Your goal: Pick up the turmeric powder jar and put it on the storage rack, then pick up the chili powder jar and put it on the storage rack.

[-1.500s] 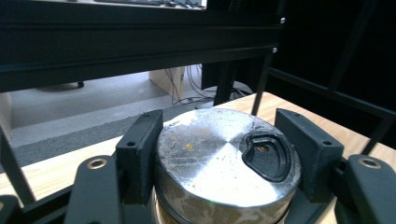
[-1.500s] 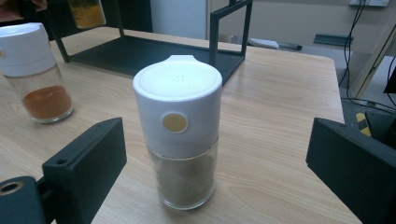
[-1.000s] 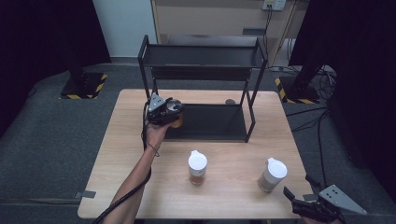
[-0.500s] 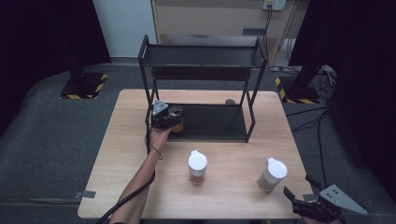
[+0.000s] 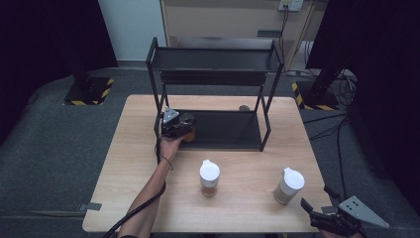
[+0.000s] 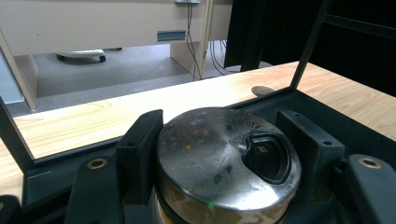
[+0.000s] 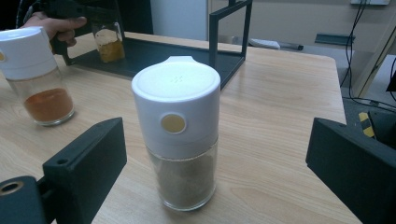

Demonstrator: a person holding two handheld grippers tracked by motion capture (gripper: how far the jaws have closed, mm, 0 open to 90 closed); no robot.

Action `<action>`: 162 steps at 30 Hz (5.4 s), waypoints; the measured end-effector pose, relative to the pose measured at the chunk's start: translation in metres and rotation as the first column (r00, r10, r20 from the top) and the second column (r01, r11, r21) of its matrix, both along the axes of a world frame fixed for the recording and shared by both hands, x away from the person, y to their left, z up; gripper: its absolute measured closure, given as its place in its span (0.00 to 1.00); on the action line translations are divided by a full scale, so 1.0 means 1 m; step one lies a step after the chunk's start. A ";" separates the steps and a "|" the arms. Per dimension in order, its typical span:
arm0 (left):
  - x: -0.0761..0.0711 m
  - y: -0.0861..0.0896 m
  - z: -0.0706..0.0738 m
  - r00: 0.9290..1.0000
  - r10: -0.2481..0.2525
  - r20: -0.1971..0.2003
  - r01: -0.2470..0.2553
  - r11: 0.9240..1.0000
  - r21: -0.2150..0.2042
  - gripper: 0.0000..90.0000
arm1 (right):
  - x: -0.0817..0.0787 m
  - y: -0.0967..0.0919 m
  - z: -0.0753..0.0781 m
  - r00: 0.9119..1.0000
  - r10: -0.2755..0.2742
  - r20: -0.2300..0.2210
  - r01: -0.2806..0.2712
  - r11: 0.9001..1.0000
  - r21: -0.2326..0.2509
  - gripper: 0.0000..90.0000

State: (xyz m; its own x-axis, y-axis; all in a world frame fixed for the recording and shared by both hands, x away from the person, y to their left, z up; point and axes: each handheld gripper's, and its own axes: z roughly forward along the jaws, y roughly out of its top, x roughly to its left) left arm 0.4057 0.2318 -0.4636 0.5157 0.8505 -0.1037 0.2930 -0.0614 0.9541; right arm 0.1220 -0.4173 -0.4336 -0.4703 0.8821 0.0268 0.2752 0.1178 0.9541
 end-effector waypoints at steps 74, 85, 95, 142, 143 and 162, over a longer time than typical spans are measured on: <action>-0.118 0.095 0.083 0.926 -0.341 0.161 0.354 0.933 -0.061 0.04 | -0.001 0.005 0.002 1.000 -0.002 0.001 0.002 1.000 -0.020 0.06; -0.147 0.116 0.064 0.925 -0.341 0.167 0.357 0.931 -0.081 0.04 | 0.000 0.005 0.002 1.000 -0.003 -0.001 0.003 1.000 -0.020 0.06; -0.170 0.129 0.043 0.947 -0.287 0.145 0.301 0.950 -0.084 0.04 | -0.001 0.005 0.003 1.000 -0.006 0.000 0.006 1.000 -0.021 0.06; -0.217 0.176 -0.014 0.977 -0.213 0.030 0.215 0.971 -0.101 0.04 | 0.000 0.005 0.003 1.000 0.004 0.001 -0.004 1.000 -0.028 0.06; -0.216 0.175 -0.014 0.976 -0.215 0.026 0.217 0.971 -0.099 0.04 | 0.000 0.005 0.003 1.000 0.004 0.000 -0.004 1.000 -0.027 0.06; -0.217 0.174 -0.013 0.972 -0.234 0.034 0.237 0.967 -0.096 0.04 | -0.001 -0.001 0.005 1.000 0.006 0.005 -0.007 0.999 0.032 0.05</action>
